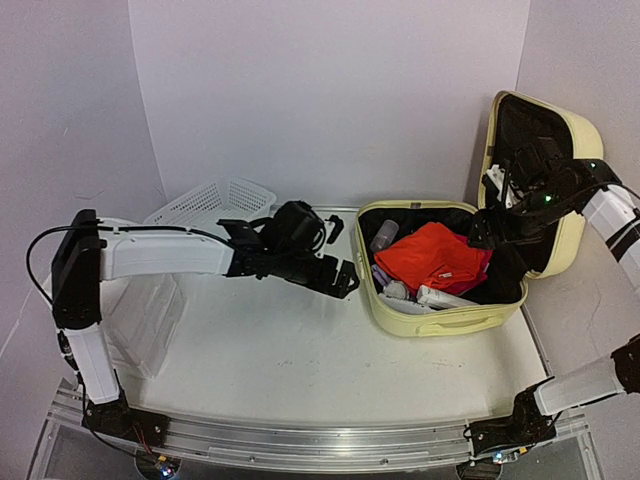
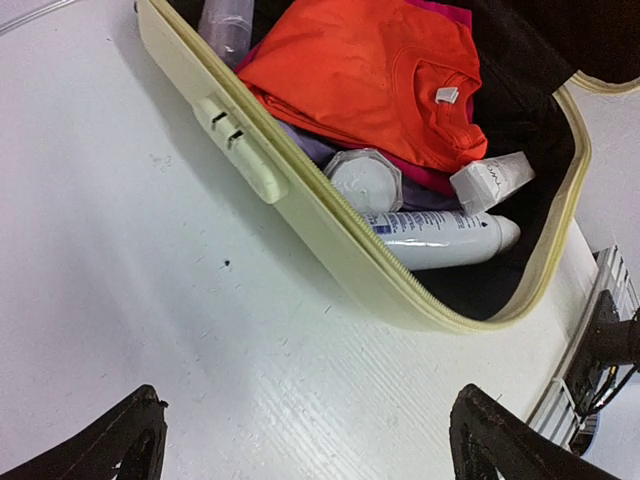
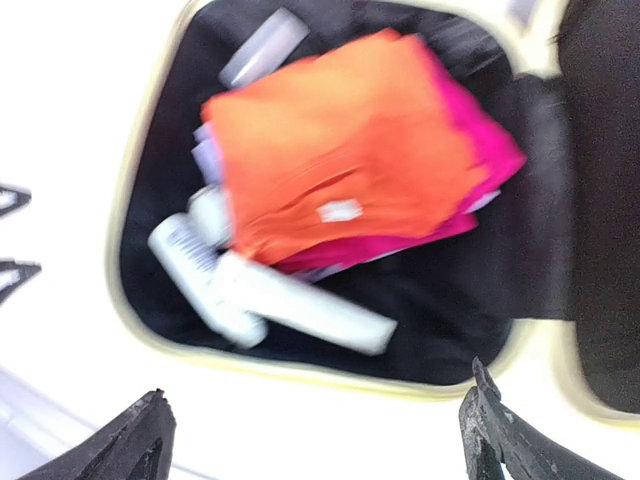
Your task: Open, take out, and arrange the luggage
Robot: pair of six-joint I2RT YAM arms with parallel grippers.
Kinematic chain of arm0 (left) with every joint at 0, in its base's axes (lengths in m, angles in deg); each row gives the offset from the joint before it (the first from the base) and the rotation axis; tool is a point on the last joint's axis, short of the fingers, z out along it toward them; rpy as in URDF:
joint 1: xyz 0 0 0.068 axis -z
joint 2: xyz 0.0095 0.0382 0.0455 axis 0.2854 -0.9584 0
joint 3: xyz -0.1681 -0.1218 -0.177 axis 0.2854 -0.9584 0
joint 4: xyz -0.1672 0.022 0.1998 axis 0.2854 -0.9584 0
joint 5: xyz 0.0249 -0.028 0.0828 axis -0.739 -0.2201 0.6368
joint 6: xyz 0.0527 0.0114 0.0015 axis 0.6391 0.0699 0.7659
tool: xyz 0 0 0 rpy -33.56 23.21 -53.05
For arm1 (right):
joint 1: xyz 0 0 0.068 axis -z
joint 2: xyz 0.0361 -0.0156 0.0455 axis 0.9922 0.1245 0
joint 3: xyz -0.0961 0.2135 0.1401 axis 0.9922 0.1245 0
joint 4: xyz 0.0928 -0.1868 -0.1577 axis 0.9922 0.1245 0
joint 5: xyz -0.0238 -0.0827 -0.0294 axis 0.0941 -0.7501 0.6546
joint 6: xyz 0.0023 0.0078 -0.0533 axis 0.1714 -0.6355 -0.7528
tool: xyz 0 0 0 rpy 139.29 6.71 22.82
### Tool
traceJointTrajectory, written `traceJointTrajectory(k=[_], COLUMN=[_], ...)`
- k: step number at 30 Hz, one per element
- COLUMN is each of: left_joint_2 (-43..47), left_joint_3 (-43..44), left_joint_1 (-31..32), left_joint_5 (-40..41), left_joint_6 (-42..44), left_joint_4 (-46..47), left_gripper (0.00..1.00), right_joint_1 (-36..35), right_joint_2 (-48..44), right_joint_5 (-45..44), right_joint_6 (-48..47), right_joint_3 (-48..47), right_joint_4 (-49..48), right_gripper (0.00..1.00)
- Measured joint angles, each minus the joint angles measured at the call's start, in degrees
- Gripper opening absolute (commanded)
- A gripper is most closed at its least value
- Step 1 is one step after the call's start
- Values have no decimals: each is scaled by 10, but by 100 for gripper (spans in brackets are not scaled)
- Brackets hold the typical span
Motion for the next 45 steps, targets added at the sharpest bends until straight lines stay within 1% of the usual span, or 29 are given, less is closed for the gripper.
traceJointTrajectory(k=[4,7,9,11,14,16,18,21,24,28,29,31,33,34,36,40,43,45], left_joint_2=[89,160,194,217,228,217,191,131,74,-3,-16,-20,-10,-1,45,201,306,350], left_joint_3=[-65,-102,-107,-107,-99,-79,-40,35,93,177,193,198,196,192,160,83,68,59], left_joint_1=[-31,-69,-92,-108,-119,-131,-155,-193,-223,-249,-254,-259,-260,-260,-259,-257,-257,-257], left_joint_5=[-23,-29,-13,21,63,76,87,104,116,137,138,134,127,124,122,132,145,151], left_joint_6=[26,47,67,92,124,144,164,186,210,231,235,235,223,217,197,163,141,126], left_joint_4=[-3,-21,-43,-66,-109,-146,-183,-225,-247,-297,-306,-317,-336,-341,-346,-382,-424,-451], left_gripper=[97,99,99,99,99,99,99,99,99,99,98,93,91,91,89,83,81,77], right_joint_1=[0,0,0,0,0,0,0,0,0,0,0,0,0,0,0,0,0,0], right_joint_2=[-1,-2,-2,-2,-2,-2,-3,-11,-33,-60,-64,-69,-73,-75,-79,-80,-78,-75], right_joint_5=[63,96,110,120,130,135,139,144,151,156,158,161,164,165,169,180,186,189], right_joint_6=[8,15,19,24,29,31,34,38,43,49,50,53,56,58,60,60,60,59], right_joint_3=[58,108,142,169,189,195,195,197,202,208,210,211,214,214,215,216,216,216], right_joint_4=[-15,-31,-45,-54,-64,-73,-79,-87,-89,-88,-87,-86,-84,-83,-82,-81,-81,-81], right_gripper=[98,98,98,98,98,98,98,98,98,98,98,98,98,98,98,98,98,98])
